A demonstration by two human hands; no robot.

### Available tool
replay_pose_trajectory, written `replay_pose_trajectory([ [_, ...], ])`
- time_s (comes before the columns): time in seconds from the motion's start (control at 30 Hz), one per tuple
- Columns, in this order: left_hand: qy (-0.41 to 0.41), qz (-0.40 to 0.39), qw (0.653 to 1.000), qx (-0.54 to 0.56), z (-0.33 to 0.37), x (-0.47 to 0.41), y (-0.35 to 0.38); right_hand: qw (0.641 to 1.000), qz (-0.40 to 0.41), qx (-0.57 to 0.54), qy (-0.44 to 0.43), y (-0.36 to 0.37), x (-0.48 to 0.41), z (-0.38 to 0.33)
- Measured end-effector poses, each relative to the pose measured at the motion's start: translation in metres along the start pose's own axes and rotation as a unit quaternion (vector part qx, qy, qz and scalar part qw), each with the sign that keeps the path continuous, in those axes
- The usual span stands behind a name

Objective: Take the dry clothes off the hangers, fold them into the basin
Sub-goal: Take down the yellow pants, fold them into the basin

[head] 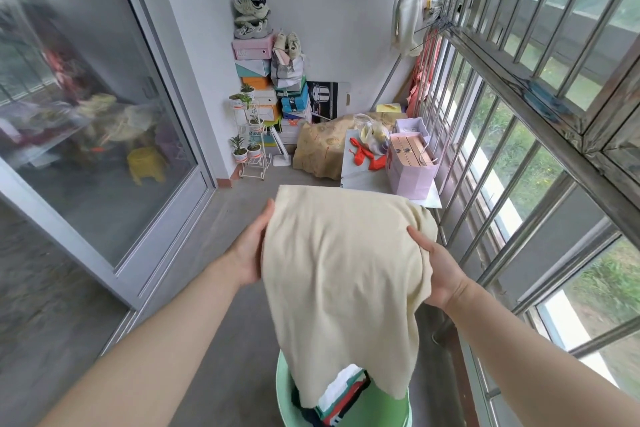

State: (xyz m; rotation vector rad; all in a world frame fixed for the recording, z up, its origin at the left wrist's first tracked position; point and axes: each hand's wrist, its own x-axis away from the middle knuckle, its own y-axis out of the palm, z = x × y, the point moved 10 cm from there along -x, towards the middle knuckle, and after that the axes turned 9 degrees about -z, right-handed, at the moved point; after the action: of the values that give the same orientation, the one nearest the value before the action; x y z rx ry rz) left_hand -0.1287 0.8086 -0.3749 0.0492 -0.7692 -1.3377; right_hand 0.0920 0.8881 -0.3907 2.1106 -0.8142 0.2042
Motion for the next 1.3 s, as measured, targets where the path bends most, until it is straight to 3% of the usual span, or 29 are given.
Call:
replay_pose_trajectory([
  [0.17,0.003,-0.013,0.999,-0.046,-0.019,-0.004,0.005,0.999,0.04,-0.025,-0.021,-0.011,-0.002,-0.011],
  [0.4,0.125,0.033,0.981,-0.142,0.01,-0.002,-0.004,0.991,0.026,0.135,-0.001,-0.01,0.002,-0.011],
  [0.53,0.146,0.031,0.964,-0.221,0.016,0.0,0.0,0.969,0.102,0.225,-0.024,-0.031,0.0,-0.015],
  [0.63,0.138,0.003,0.956,-0.259,0.013,-0.001,0.006,0.933,0.138,0.322,-0.089,-0.029,0.001,-0.031],
  [0.7,0.118,0.011,0.957,-0.264,0.008,-0.001,0.003,0.888,0.16,0.412,-0.13,-0.023,0.005,-0.043],
  [0.8,0.102,0.029,0.969,-0.224,0.002,-0.001,-0.004,0.825,0.194,0.507,-0.159,-0.019,0.006,-0.055],
  [0.87,0.097,0.03,0.976,-0.194,-0.001,-0.002,-0.006,0.804,0.211,0.529,-0.173,-0.02,0.002,-0.059],
  [0.93,0.093,0.03,0.979,-0.176,-0.002,-0.003,-0.006,0.812,0.216,0.516,-0.167,-0.02,0.001,-0.059],
  [1.07,0.097,0.04,0.984,-0.146,0.002,-0.004,-0.007,0.872,0.148,0.459,-0.084,-0.007,-0.001,-0.044],
  [1.13,0.099,0.043,0.985,-0.133,0.004,-0.005,-0.009,0.831,0.101,0.543,-0.061,0.003,-0.004,-0.038],
  [1.2,0.105,0.043,0.988,-0.109,0.006,-0.004,-0.01,0.752,0.075,0.652,-0.06,0.011,-0.008,-0.032],
  [1.3,0.111,0.04,0.988,-0.095,0.011,-0.004,-0.01,0.691,0.126,0.702,-0.116,0.01,-0.008,-0.037],
])
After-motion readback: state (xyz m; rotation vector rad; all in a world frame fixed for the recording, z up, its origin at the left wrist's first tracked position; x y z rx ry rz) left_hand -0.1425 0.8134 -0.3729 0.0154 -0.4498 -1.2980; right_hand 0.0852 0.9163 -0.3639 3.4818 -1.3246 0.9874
